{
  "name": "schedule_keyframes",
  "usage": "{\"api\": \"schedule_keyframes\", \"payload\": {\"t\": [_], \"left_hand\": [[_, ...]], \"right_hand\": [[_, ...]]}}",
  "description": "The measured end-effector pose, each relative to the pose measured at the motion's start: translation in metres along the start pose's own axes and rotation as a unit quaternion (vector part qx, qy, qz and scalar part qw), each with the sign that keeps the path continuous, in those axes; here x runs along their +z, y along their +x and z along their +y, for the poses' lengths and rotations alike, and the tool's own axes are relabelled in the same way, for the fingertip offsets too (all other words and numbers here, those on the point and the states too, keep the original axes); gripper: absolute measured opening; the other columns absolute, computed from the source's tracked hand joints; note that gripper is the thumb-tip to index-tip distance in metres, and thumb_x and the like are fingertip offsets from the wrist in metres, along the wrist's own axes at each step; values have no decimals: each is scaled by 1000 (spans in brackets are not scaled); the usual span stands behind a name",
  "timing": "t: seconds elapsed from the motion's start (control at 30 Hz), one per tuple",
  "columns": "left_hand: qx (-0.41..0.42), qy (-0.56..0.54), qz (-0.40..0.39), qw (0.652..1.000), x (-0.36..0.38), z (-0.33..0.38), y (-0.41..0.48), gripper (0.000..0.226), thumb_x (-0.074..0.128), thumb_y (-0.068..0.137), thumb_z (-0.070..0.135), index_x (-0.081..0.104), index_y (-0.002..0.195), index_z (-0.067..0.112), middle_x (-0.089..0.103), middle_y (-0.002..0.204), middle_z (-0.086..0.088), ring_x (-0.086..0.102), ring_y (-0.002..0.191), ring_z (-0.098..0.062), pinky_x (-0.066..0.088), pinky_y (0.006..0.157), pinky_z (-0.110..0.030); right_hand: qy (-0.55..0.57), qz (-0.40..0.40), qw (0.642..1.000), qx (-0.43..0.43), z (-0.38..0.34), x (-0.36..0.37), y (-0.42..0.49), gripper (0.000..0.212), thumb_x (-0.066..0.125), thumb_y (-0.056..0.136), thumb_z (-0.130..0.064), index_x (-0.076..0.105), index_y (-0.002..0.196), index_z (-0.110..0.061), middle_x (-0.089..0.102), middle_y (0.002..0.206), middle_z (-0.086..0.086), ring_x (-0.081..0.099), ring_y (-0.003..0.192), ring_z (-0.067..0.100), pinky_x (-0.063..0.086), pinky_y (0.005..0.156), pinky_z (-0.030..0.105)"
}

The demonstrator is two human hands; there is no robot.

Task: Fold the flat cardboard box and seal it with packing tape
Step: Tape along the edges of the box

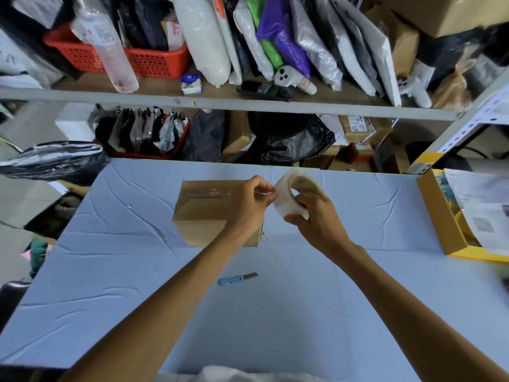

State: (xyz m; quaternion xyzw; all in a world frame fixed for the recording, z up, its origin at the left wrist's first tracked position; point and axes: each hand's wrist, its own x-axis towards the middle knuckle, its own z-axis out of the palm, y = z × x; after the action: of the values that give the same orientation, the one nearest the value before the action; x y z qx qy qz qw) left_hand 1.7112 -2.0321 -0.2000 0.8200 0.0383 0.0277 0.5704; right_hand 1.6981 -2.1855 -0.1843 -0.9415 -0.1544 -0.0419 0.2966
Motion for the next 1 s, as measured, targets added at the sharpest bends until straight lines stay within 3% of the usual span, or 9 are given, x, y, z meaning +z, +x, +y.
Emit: {"api": "schedule_keyframes", "payload": {"t": [0.1,0.23,0.4,0.47,0.53,0.63,0.8,0.9,1.0], "left_hand": [[58,18,-5,998,-2,-5,2,7,67,86,13,63,82,11,61,76,7,59,75,-6,48,70,-18],[86,5,-55,995,-6,-2,3,12,69,85,16,62,83,7,61,75,5,57,69,0,47,66,-12],[77,-8,-21,997,-8,-1,6,13,73,81,12,61,77,7,60,69,5,54,62,1,44,60,-9],[70,15,-3,997,-10,1,6,13,72,81,12,61,75,9,61,68,6,53,59,1,43,58,-9],[60,56,-10,997,-10,2,6,13,72,81,15,62,75,9,63,70,2,53,61,-2,45,59,-15],[19,81,-33,996,-8,1,10,13,71,83,16,61,77,9,66,76,-3,59,69,-13,46,64,-20],[-38,-9,-51,998,-14,10,23,12,68,86,12,60,83,3,66,74,-2,71,75,-21,59,71,-28],[-50,-46,-79,995,-20,20,32,11,69,84,6,60,81,1,65,74,-11,70,66,-16,60,69,-28],[-32,-5,-77,997,-27,25,40,14,70,83,5,62,87,-6,67,71,-11,67,59,-10,61,67,-29]], "right_hand": [[6,6,1000,3,-3,-2,-3,13,72,79,-7,65,84,2,50,85,1,41,76,17,23,55,11],[12,-2,1000,8,-2,-3,-4,19,70,80,-10,66,94,2,48,92,0,43,80,18,25,57,10],[40,-35,998,28,-2,-3,-6,36,65,85,-17,59,117,-1,50,102,4,45,89,20,35,68,26],[74,-76,988,111,4,-2,-1,31,63,88,-25,61,110,-4,55,96,8,49,84,24,36,61,28],[71,-118,969,204,13,-3,5,33,59,90,-37,60,87,-4,55,80,9,51,73,27,31,52,28],[67,-152,963,214,20,0,-2,43,56,91,-44,56,72,-5,50,66,6,48,61,22,30,53,29],[226,-102,946,210,13,1,-15,46,59,76,-51,63,79,-5,61,73,7,57,66,22,39,58,30],[300,-74,923,228,11,-4,-16,44,61,70,-42,65,84,-1,60,72,8,55,66,22,38,58,29],[336,-85,910,229,14,-9,-14,31,68,74,-29,67,87,-1,62,73,7,56,73,24,38,66,31]]}}
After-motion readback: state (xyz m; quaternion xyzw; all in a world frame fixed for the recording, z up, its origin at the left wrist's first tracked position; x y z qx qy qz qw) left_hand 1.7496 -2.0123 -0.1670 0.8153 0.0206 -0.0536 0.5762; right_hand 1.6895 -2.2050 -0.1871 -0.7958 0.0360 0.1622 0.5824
